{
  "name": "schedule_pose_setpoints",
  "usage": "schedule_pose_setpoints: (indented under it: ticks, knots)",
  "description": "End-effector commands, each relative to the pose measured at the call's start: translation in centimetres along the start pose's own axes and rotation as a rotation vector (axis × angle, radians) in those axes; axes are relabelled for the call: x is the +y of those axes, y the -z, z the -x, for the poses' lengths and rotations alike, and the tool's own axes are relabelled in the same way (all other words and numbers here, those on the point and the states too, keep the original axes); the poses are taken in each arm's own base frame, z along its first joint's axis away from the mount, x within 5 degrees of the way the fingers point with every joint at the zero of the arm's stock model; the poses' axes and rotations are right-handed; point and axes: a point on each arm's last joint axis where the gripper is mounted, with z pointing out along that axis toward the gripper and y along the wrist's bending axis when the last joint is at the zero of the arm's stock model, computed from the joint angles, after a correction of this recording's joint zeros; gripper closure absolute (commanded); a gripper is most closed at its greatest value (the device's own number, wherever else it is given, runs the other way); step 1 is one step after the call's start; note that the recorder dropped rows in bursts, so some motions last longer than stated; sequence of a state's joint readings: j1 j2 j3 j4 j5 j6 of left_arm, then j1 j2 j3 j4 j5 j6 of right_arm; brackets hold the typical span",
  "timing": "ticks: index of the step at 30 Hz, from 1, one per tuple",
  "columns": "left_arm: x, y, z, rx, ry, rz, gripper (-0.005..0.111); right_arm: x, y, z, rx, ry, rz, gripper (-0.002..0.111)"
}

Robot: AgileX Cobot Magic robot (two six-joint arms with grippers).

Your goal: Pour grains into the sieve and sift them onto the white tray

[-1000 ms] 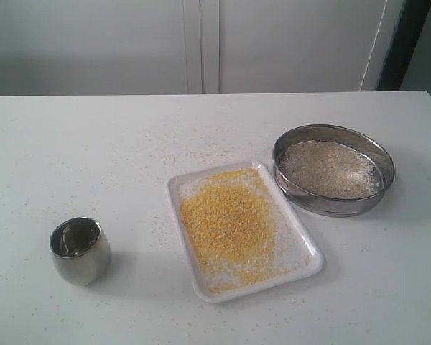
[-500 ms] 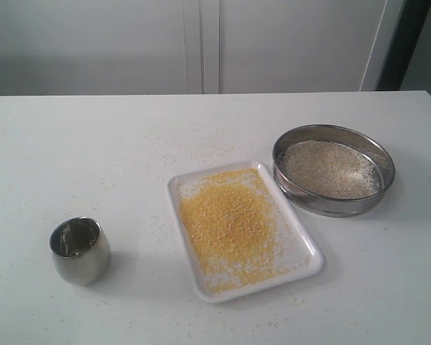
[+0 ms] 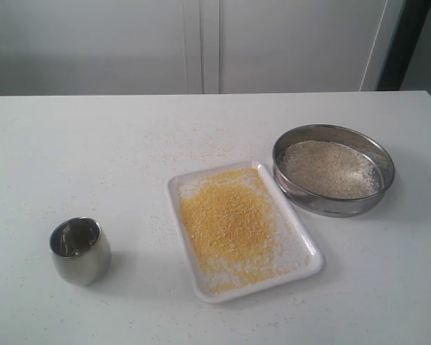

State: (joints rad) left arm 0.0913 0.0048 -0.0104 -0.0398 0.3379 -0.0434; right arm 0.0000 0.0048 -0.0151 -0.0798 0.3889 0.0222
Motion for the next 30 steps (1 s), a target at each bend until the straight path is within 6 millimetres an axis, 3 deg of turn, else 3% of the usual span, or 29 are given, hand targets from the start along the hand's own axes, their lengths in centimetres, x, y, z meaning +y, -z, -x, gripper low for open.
schedule_pose_setpoints:
  ticks: [1,30]
  knots:
    - [-0.07,-0.12,-0.45,0.022,0.007,-0.009,0.107,0.02,-0.14,-0.17,-0.021,0.003,-0.001,0.108]
    - [-0.18,-0.11,-0.45,0.023,-0.003,-0.029,0.107,0.03,-0.13,-0.08,-0.031,0.001,0.000,0.108]
